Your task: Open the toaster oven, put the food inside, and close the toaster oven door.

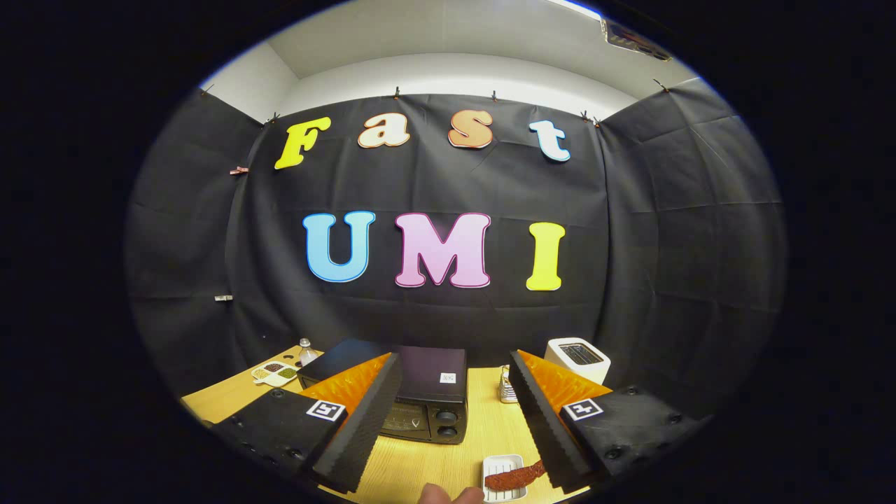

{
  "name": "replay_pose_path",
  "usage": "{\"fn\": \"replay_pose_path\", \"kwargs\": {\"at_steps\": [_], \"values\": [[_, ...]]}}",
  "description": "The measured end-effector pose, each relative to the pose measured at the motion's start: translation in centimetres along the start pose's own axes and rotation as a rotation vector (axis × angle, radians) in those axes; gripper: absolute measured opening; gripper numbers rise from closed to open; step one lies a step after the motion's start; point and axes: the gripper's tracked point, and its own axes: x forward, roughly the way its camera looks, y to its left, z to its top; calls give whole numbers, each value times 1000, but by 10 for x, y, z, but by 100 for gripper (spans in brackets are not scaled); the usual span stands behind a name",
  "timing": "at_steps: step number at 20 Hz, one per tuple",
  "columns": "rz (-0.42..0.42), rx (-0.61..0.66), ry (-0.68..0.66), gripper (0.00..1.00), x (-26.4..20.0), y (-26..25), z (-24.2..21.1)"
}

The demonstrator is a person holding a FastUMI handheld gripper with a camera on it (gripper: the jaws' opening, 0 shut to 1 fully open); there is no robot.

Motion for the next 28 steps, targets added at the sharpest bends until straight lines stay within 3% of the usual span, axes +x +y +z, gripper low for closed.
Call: {"fn": "replay_pose_path", "kwargs": {"at_steps": [18,28], "values": [[-17,-2,-12,97,4,11,-18],[-47,-17,57,97,68,105,-89]]}}
